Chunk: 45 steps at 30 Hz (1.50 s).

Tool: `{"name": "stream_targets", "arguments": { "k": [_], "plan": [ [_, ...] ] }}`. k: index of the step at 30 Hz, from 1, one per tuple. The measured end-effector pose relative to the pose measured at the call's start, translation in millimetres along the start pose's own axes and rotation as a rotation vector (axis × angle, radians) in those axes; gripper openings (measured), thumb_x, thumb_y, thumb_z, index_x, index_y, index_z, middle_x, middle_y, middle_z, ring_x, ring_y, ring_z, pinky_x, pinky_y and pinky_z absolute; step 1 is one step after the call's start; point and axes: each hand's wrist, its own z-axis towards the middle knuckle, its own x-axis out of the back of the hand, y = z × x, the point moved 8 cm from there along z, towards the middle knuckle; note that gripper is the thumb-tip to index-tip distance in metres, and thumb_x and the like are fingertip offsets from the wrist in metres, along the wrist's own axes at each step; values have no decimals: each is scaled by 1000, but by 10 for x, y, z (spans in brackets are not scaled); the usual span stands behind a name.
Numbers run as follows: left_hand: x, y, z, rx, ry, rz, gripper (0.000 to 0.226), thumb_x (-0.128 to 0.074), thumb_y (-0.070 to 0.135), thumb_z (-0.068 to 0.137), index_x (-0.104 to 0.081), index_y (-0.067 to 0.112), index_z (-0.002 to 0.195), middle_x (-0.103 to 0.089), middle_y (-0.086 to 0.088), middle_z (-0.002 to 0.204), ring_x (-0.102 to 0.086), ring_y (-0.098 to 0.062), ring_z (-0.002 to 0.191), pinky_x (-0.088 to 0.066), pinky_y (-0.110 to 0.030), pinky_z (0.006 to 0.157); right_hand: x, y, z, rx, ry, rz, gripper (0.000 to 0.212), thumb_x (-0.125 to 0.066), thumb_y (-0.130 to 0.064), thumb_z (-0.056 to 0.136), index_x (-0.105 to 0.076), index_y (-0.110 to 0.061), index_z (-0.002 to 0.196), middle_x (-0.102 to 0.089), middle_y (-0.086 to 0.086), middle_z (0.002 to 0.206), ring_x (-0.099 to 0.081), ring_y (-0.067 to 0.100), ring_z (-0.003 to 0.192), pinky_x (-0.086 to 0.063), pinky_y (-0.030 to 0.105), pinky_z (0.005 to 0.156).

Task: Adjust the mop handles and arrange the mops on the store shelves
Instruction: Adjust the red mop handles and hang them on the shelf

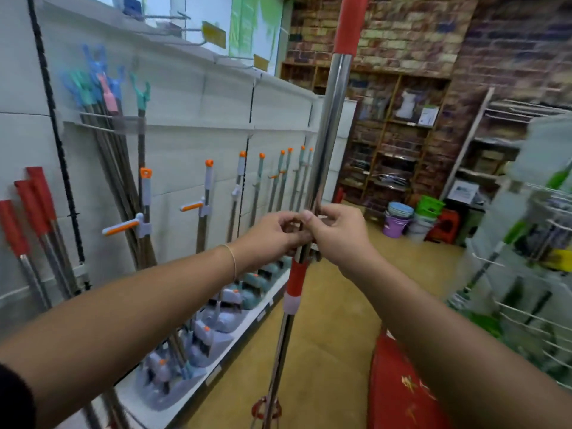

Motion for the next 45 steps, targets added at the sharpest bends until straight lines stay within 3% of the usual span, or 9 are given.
{"name": "stream_targets", "arguments": {
  "k": [6,10,13,19,25,29,34,40,45],
  "plan": [
    [-282,-50,596,2,-62,-29,18,-65,19,92,-66,10,107,-67,-11,87,-67,-17,77,-56,-38,76,394,226,414,43,110,-88,9,-67,-23,92,-74,-24,86,-76,-5,76,-73,10,74,-61,35,67],
    [-411,-311,1061,7,-93,-25,20,-67,22,91,-65,7,104,-61,-18,88,-64,-30,82,-54,-50,80,559,492,708,50,155,-196,13,-68,-25,92,-70,-26,80,-73,-7,74,-71,10,74,-57,30,62],
    [-514,-597,1441,56,-133,-67,27,-67,21,91,-62,4,112,-59,-17,90,-69,-19,77,-57,-32,71,649,752,954,16,174,-220,10,-66,-27,93,-74,-20,91,-73,-4,80,-71,13,78,-59,30,63],
    [-652,-1051,2217,95,-246,-103,30,-66,21,92,-61,16,122,-71,-3,82,-73,-20,80,-57,-33,71,772,1229,1511,-66,203,-292,11,-65,-26,95,-72,-19,89,-70,-3,76,-69,12,70,-49,16,51],
    [-664,-1175,2922,109,-324,-186,32,-62,12,93,-58,12,125,-66,-9,81,-72,-15,74,-56,-23,63,919,1499,2159,-109,270,-326,10,-67,-21,94,-73,-16,88,-72,-1,75,-70,14,68,-51,17,49],
    [-683,-1221,3342,75,-345,-158,29,-62,10,93,-59,17,121,-63,-11,84,-71,-11,72,-59,-24,63,1042,1696,2491,-140,317,-280,12,-67,-23,93,-75,-15,98,-74,-2,80,-72,11,72,-57,24,56],
    [-794,-1303,3815,44,-390,-139,31,-60,10,94,-58,13,125,-66,8,66,-72,-12,76,-58,-24,66,1238,1919,2868,-146,353,-209,8,-68,-19,93,-75,-14,95,-75,1,80,-72,13,72,-52,19,53],
    [-904,-1545,4429,40,-357,-85,30,-61,10,94,-59,16,123,-70,-20,105,-72,-23,93,-60,-31,79,1436,2370,3378,-153,379,-161,14,-70,-19,91,-75,-11,102,-75,2,83,-73,13,75,-54,20,55],
    [-1090,-1933,5059,49,-374,-15,28,-64,12,92,-61,16,120,-66,-27,107,-71,-28,97,-60,-39,84,1603,2925,3851,-150,364,-150,10,-72,-21,90,-75,-13,96,-75,3,81,-73,18,76,-60,34,62]
  ]
}}
